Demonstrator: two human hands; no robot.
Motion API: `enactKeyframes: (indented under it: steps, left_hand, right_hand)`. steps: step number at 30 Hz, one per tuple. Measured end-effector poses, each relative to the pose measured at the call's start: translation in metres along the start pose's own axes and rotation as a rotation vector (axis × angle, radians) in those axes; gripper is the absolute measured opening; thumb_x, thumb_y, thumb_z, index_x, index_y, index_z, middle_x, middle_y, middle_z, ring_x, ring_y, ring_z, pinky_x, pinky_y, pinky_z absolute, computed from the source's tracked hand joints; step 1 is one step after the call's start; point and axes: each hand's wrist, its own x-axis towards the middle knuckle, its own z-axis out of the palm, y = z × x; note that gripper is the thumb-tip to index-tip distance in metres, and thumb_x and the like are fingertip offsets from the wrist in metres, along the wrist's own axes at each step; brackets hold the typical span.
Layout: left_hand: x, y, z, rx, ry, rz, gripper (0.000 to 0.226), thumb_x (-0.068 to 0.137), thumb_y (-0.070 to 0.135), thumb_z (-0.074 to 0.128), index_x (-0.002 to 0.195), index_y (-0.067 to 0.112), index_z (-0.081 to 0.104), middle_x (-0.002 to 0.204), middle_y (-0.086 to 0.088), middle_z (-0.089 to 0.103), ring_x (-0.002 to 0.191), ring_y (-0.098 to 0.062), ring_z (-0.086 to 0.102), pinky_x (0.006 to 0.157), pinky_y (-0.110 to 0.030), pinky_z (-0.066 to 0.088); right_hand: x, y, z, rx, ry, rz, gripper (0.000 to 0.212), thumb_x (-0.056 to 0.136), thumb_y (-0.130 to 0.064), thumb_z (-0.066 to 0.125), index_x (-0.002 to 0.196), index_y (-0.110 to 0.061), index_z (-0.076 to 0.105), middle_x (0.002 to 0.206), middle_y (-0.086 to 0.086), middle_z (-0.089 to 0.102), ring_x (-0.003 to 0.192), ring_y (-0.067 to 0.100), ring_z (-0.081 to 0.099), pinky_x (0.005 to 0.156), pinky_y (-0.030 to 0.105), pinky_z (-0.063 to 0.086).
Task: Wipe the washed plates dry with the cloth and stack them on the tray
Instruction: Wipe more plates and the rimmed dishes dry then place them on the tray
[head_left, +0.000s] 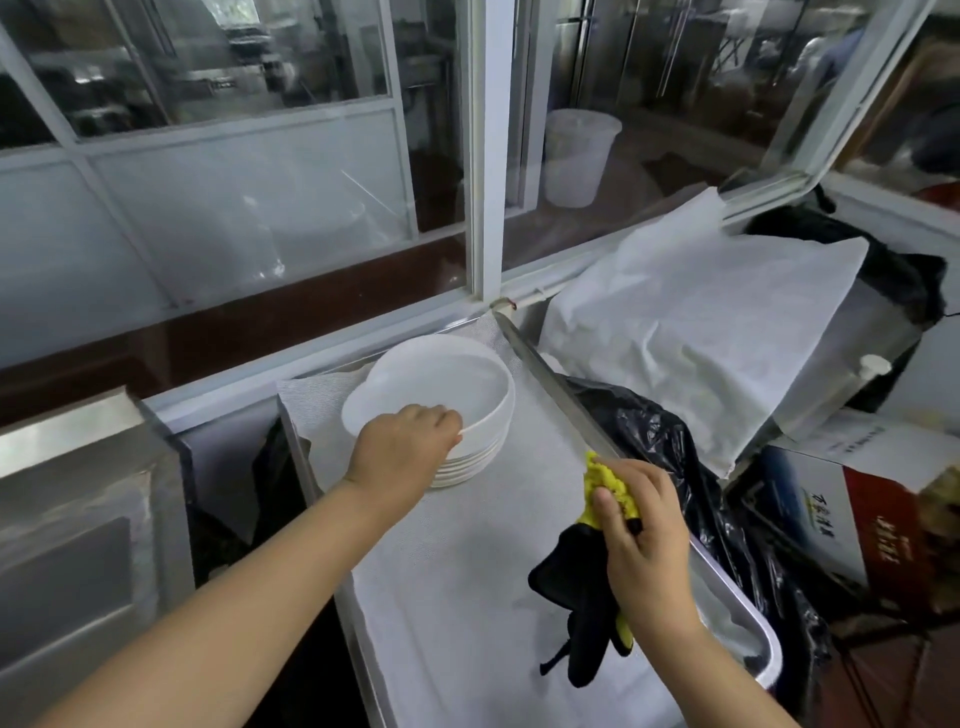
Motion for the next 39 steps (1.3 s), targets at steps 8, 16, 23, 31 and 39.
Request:
enactKeyframes:
  steps: [8, 16, 23, 31, 39]
  left_hand:
    - [0.004, 0.002, 0.039, 0.001, -0.002, 0.057, 0.027, 0.076, 0.039, 0.074, 0.082, 0.012, 0.074, 0.091, -0.005, 0.074, 0.08, -0.02, 0.071, 0.063, -0.026, 0.055]
    - [0.014, 0.011, 0.055, -0.097, -0.143, -0.042, 0.047, 0.059, 0.046, 0.085, 0.088, 0.011, 0.076, 0.097, -0.01, 0.074, 0.086, -0.023, 0.071, 0.068, -0.031, 0.056]
    - [0.013, 0.013, 0.06, -0.159, -0.197, -0.123, 0.046, 0.066, 0.045, 0.082, 0.097, 0.012, 0.073, 0.104, -0.009, 0.072, 0.095, -0.026, 0.068, 0.078, -0.036, 0.054]
    - [0.003, 0.007, 0.047, -0.283, -0.274, -0.258, 0.058, 0.089, 0.054, 0.049, 0.137, 0.02, 0.048, 0.146, -0.001, 0.045, 0.135, -0.019, 0.038, 0.108, -0.034, 0.027]
    - [-0.127, -0.034, -0.048, -0.369, -0.154, -0.553, 0.024, 0.078, 0.02, 0.073, 0.102, 0.012, 0.072, 0.099, -0.001, 0.072, 0.093, -0.024, 0.067, 0.075, -0.034, 0.054]
  right_hand:
    - [0.005, 0.015, 0.005, -0.005, -0.011, 0.017, 0.023, 0.09, -0.021, 0.057, 0.106, -0.037, 0.06, 0.109, -0.012, 0.055, 0.106, -0.002, 0.05, 0.091, 0.007, 0.033]
    - [0.004, 0.028, 0.01, -0.023, -0.029, 0.052, 0.02, 0.091, -0.025, 0.058, 0.107, -0.037, 0.062, 0.111, -0.024, 0.052, 0.107, 0.004, 0.052, 0.09, 0.011, 0.037]
    - [0.004, 0.026, 0.013, -0.022, -0.027, 0.052, 0.023, 0.087, -0.022, 0.056, 0.105, -0.034, 0.063, 0.11, -0.012, 0.055, 0.105, 0.005, 0.053, 0.09, 0.011, 0.037]
    - [-0.002, 0.009, 0.023, -0.014, -0.033, 0.04, 0.023, 0.089, -0.02, 0.057, 0.105, -0.035, 0.063, 0.109, -0.013, 0.055, 0.106, 0.005, 0.053, 0.09, 0.013, 0.038]
    - [-0.008, -0.07, 0.069, 0.093, -0.134, -0.078, 0.025, 0.089, -0.015, 0.054, 0.107, -0.03, 0.062, 0.108, -0.009, 0.054, 0.105, -0.005, 0.049, 0.088, 0.005, 0.033]
